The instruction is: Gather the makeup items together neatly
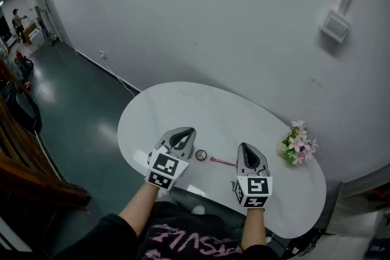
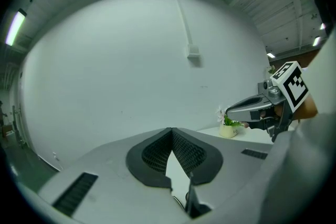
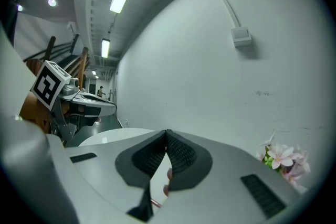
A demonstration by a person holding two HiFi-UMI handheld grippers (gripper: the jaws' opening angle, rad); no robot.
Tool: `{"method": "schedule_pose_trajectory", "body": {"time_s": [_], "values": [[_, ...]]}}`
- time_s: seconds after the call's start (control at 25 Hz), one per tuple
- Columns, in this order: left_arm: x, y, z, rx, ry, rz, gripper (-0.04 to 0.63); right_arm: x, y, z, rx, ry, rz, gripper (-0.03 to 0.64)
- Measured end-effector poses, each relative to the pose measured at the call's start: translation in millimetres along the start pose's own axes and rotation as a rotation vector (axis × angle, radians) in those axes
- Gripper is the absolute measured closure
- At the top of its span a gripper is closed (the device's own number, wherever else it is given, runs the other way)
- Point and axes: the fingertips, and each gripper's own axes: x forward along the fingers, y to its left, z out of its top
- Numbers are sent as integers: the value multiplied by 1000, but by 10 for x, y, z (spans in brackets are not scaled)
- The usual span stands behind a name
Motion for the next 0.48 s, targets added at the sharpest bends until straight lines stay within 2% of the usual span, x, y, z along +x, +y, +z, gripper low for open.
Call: {"method": "schedule_pose_trajectory", "body": {"time_s": [0.48], "values": [[-44,85,153,4,-50,30,583,10,-41,147,-3,-39,-11,555]]}}
